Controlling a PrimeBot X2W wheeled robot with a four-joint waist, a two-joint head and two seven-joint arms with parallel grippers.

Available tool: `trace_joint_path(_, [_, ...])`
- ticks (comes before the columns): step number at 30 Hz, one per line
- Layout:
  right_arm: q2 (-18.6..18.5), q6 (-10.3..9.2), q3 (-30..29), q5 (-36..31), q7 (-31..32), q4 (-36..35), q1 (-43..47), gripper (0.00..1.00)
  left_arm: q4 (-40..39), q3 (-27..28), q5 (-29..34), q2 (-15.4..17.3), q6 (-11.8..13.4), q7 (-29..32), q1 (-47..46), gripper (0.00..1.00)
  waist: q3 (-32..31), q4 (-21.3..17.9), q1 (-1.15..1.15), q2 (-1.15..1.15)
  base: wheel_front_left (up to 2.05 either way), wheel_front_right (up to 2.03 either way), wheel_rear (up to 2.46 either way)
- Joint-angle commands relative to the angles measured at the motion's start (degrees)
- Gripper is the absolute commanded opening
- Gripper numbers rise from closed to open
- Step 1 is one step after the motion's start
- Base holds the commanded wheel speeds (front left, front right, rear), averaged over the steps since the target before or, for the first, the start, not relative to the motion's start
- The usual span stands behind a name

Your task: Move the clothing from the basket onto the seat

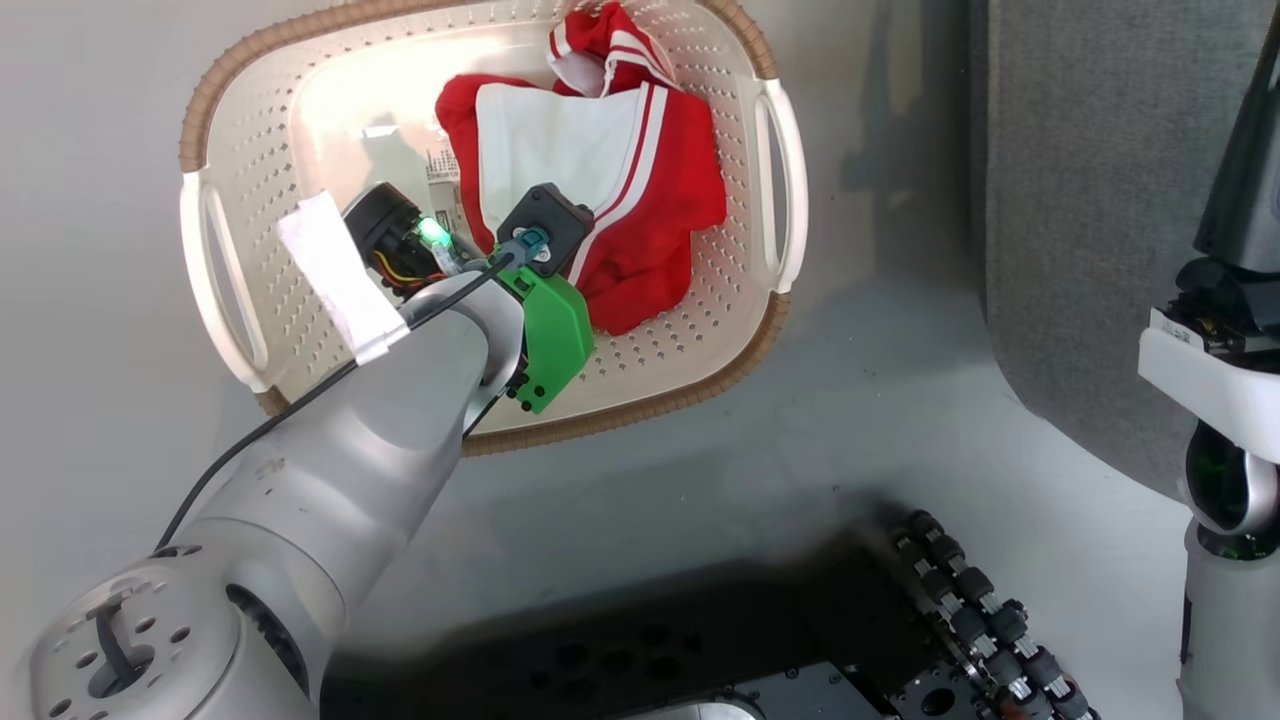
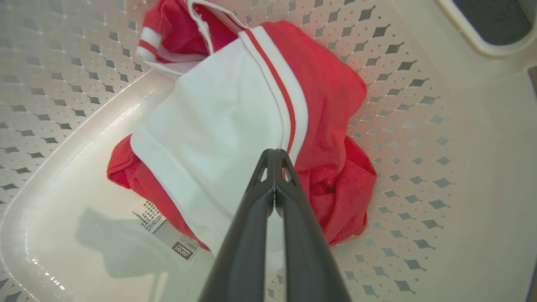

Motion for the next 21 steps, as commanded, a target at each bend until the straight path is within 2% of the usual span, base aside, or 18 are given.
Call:
trace_joint_path(1, [0.29,-0.06,0.22,0.29,-0.02,0.5,-0.64,1.0,0.57,-0.1,-0.37,0.28,-0.06,-0.6,-0.4,0.0,-1.26,-0.16,0.0,0.0,0.0,0.0,0.0])
trace_joint_path(3, [0.44,-0.06,0.51,0.42,-0.02,1.03,-0.86,1.0,1.08,-0.13,-0.28,0.25,-0.05,-1.28,0.35,0.0,-2.6,-0.29,0.0,0.0,0.0,0.0,0.0])
trace_joint_path(7, [0.83,-0.06,0.92,0.77,-0.02,2.07,-0.7,1.0,1.45,1.13,-0.79,0.25,1.83,-2.54,1.68,0.0,-5.74,-0.57,0.0,0.0,0.0,0.0,0.0])
trace_joint_path(8, [0.9,-0.06,0.94,0.79,-0.02,2.43,-0.48,1.0,1.36,1.43,-0.61,0.25,2.08,-2.78,2.13,0.68,-6.75,-0.54,0.0,0.0,0.0,0.0,0.0])
trace_joint_path(9, [0.94,-0.06,1.02,0.78,-0.02,2.67,-0.09,1.0,1.04,1.84,-0.45,0.26,2.52,-2.88,2.32,1.0,-7.47,-0.46,0.0,0.0,0.0,0.0,0.0])
trace_joint_path(16, [1.16,-0.06,2.16,0.44,-0.02,4.4,1.92,1.0,-12.39,11.34,3.83,4.5,8.81,-2.82,7.08,1.0,-13.62,0.53,0.0,0.0,0.0,0.0,0.0])
trace_joint_path(21, [1.28,-0.06,2.56,0.79,-0.02,5.73,3.21,1.0,-23.27,20.07,8.58,7.41,11.78,-2.81,14.98,1.0,-18.47,1.45,0.0,0.0,0.0,0.0,0.0])
